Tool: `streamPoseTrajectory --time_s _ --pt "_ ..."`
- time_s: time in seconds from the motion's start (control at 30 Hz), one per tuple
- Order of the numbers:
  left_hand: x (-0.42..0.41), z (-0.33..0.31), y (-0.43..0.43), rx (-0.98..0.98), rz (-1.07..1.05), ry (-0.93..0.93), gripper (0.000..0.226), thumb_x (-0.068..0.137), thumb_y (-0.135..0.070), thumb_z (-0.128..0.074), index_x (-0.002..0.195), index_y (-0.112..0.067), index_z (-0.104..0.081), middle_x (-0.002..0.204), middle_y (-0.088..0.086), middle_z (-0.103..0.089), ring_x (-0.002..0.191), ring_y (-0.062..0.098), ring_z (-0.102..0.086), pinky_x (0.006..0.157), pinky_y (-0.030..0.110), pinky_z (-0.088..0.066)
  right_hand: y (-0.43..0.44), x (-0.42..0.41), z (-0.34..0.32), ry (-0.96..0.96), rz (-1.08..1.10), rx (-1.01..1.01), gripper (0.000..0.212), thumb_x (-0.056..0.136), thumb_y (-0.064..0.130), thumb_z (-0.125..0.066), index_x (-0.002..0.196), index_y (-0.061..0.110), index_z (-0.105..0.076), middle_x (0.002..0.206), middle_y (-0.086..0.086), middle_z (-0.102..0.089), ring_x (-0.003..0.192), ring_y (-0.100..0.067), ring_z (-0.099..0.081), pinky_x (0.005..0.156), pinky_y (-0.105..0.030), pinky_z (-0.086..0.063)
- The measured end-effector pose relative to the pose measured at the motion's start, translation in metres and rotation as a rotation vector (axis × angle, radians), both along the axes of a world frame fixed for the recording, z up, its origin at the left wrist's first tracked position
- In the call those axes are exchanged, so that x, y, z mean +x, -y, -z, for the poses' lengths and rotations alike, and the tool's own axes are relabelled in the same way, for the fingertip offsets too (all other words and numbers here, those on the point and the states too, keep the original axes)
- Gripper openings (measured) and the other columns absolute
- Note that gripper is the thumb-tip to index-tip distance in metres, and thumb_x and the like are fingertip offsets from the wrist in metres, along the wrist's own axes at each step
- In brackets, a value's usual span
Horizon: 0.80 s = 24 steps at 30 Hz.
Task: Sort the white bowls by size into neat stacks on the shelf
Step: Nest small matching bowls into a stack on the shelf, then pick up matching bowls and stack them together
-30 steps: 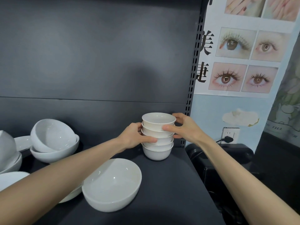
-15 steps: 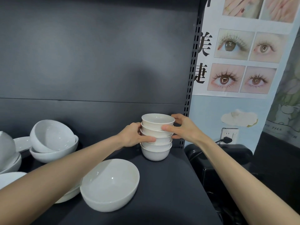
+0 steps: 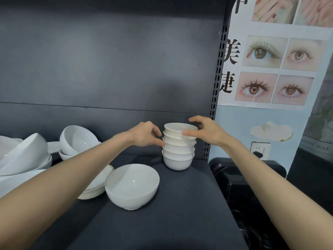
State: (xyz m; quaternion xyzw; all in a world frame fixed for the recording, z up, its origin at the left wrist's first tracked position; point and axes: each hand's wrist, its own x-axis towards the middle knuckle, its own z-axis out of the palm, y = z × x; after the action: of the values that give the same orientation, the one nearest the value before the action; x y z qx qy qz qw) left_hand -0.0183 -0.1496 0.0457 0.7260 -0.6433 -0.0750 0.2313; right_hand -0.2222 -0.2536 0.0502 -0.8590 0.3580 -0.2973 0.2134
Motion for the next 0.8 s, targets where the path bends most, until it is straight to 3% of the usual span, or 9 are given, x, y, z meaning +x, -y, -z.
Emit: streamPoseTrajectory --time_s 0.2,0.37,0.6,0.73,0.8 --pt "0.013 -0.018 -0.044 -0.001 -0.045 0.189 0.040 0.084 -0.040 -0.069 0.115 -0.016 -0.065 0.105 0.002 -0.070 0.102 0.018 -0.058 0.094 0.028 -0.044 -0.036 0.015 -0.015 -0.035 -0.038 -0.161 0.041 0.086 0.036 -0.069 0.121 0.016 -0.062 0.130 0.000 -0.058 0.122 -0.016 -0.048 0.088 -0.024 -0.033" --pt "0.030 -0.027 -0.089 -0.048 -0.079 0.274 0.040 0.084 -0.041 -0.068 0.114 -0.016 -0.064 0.101 0.001 -0.071 0.104 0.020 -0.057 0.096 0.036 -0.045 -0.069 0.035 -0.016 -0.050 -0.053 -0.256 0.035 0.086 0.033 -0.068 0.114 0.013 -0.066 0.124 -0.003 -0.061 0.121 -0.019 -0.051 0.099 -0.033 -0.040" --pt "0.050 -0.011 -0.158 -0.080 -0.127 0.328 0.046 0.085 -0.044 -0.066 0.122 -0.017 -0.061 0.120 0.002 -0.065 0.111 0.022 -0.058 0.096 0.037 -0.045 -0.116 0.058 0.006 -0.069 -0.062 -0.225 0.033 0.086 0.032 -0.068 0.112 0.013 -0.066 0.123 -0.003 -0.061 0.118 -0.022 -0.052 0.095 -0.031 -0.040" --pt "0.050 0.010 -0.190 -0.062 -0.111 0.322 0.048 0.087 -0.044 -0.063 0.126 -0.017 -0.058 0.124 0.002 -0.063 0.114 0.020 -0.055 0.091 0.034 -0.045 -0.142 0.060 0.029 -0.076 -0.049 -0.151 0.035 0.085 0.035 -0.069 0.113 0.013 -0.066 0.120 -0.002 -0.061 0.104 -0.014 -0.052 0.085 -0.025 -0.037" --pt "0.051 0.019 -0.200 -0.051 -0.103 0.328 0.047 0.088 -0.044 -0.062 0.126 -0.017 -0.057 0.127 0.002 -0.061 0.117 0.022 -0.053 0.092 0.036 -0.045 -0.155 0.059 0.038 -0.080 -0.056 -0.120 0.038 0.085 0.036 -0.069 0.115 0.013 -0.065 0.122 -0.001 -0.060 0.110 -0.014 -0.052 0.088 -0.024 -0.038"
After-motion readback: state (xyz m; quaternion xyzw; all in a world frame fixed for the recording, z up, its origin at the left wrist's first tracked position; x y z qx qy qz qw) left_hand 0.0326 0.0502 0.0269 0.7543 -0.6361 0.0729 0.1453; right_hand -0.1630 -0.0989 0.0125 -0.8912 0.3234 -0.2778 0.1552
